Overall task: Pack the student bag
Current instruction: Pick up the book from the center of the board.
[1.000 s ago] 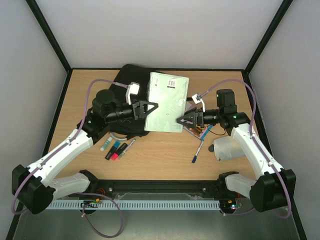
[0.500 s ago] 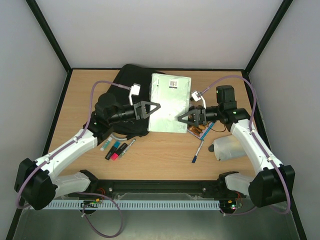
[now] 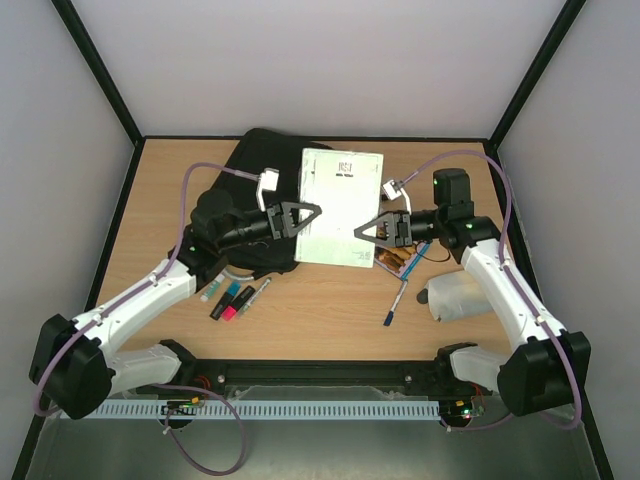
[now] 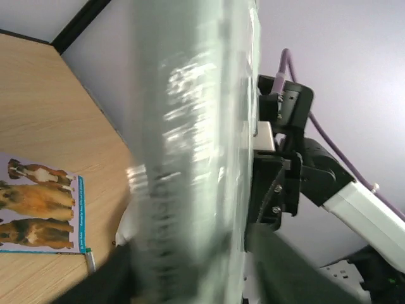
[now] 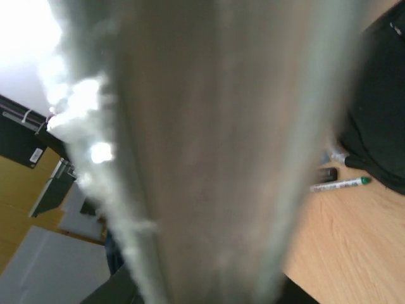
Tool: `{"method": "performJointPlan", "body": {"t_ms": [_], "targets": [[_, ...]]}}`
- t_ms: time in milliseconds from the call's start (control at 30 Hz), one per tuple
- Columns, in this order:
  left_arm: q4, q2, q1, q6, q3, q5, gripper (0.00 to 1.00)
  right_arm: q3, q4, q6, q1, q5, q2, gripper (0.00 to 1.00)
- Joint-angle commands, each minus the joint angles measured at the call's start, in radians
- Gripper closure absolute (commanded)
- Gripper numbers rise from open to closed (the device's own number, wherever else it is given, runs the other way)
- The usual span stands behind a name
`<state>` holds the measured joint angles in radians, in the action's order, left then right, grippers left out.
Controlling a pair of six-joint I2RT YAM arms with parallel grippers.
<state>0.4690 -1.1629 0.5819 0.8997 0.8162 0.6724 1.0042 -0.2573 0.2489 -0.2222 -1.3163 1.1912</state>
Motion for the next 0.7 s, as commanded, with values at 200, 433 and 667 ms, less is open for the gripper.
{"method": "performJointPlan", "body": {"t_ms": [200, 433, 667], "targets": [[-0.250, -0.012, -0.130, -0.156, 0.034, -0.125, 0.14, 0.002, 0.020, -0.004, -0.002, 0.078, -0.031, 0.99], [-0.636, -0.031, -0.391, -0.303, 0.110, -0.296, 0.10, -0.124, 0.038, -0.154, -0.001, 0.349, -0.029, 0.99], [-0.612, -0.096, -0.622, -0.333, 0.005, -0.336, 0.02, -0.260, 0.152, -0.243, -0.001, 0.538, -0.133, 0.99]]}}
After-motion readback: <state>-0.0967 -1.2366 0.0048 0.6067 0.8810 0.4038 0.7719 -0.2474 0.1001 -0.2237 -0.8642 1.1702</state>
